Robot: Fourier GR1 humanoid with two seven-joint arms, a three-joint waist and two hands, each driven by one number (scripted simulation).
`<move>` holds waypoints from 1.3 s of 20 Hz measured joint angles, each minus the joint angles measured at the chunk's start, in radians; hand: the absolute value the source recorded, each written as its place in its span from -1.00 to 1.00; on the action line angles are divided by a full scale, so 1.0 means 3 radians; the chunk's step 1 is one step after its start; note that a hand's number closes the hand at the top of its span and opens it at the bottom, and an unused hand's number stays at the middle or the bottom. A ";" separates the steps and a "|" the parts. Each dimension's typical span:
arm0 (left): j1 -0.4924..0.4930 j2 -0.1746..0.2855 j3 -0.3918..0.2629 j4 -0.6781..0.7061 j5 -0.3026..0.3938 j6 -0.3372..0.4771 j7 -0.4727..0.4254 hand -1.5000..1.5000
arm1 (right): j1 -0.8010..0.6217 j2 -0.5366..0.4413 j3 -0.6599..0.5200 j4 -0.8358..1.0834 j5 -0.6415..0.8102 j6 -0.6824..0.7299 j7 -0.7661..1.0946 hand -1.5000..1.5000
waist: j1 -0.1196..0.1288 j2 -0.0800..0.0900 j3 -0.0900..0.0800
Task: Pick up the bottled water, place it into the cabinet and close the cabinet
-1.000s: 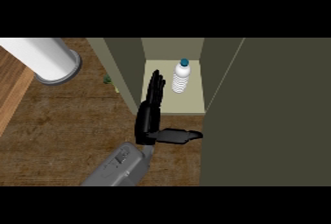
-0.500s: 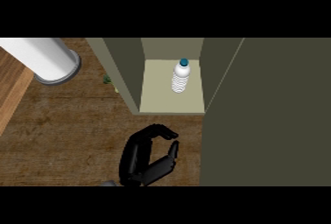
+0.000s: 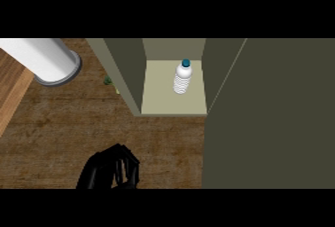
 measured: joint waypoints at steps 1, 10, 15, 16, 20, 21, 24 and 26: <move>0.0047 0.0065 0.0031 -0.0041 0.0013 -0.0037 -0.0016 1.00 | 0.0015 -0.0019 0.0039 -0.0006 0.0002 0.0050 0.0011 1.00 | -0.0004 -0.0001 -0.0001; 0.0480 0.0676 0.0542 -0.0475 0.0373 -0.0450 -0.0136 -1.00 | -0.0020 0.0011 0.0287 -0.0056 0.0026 0.0294 -0.0050 1.00 | -0.0014 -0.0021 -0.0012; 0.0701 0.0948 0.0860 -0.0602 0.0585 -0.0654 -0.0196 -1.00 | -0.0056 -0.0013 0.0499 -0.0072 0.0047 0.0370 -0.0002 1.00 | 0.0004 -0.0032 -0.0020; 0.0751 0.0993 0.0912 -0.0624 0.0609 -0.0679 -0.0213 -1.00 | -0.0068 -0.0026 0.0551 -0.0075 0.0051 0.0375 0.0020 1.00 | 0.0017 -0.0034 -0.0022; 0.0893 0.1157 0.1121 -0.0702 0.0749 -0.0785 -0.0219 -1.00 | -0.0172 -0.0065 0.0750 -0.0082 0.0071 0.0397 0.0091 1.00 | 0.0035 -0.0043 -0.0029; 0.0929 0.1190 0.1160 -0.0714 0.0772 -0.0818 -0.0230 -1.00 | -0.0208 -0.0075 0.0801 -0.0083 0.0077 0.0394 0.0112 1.00 | 0.0041 -0.0045 -0.0031; 0.1035 0.1299 0.1286 -0.0759 0.0877 -0.0913 -0.0222 -1.00 | -0.0350 -0.0117 0.0945 -0.0080 0.0095 0.0378 0.0187 1.00 | 0.0073 -0.0052 -0.0038; 0.1112 0.1358 0.1354 -0.0788 0.0931 -0.0977 -0.0229 -1.00 | -0.0446 -0.0155 0.1037 -0.0078 0.0108 0.0370 0.0245 1.00 | 0.0091 -0.0063 -0.0043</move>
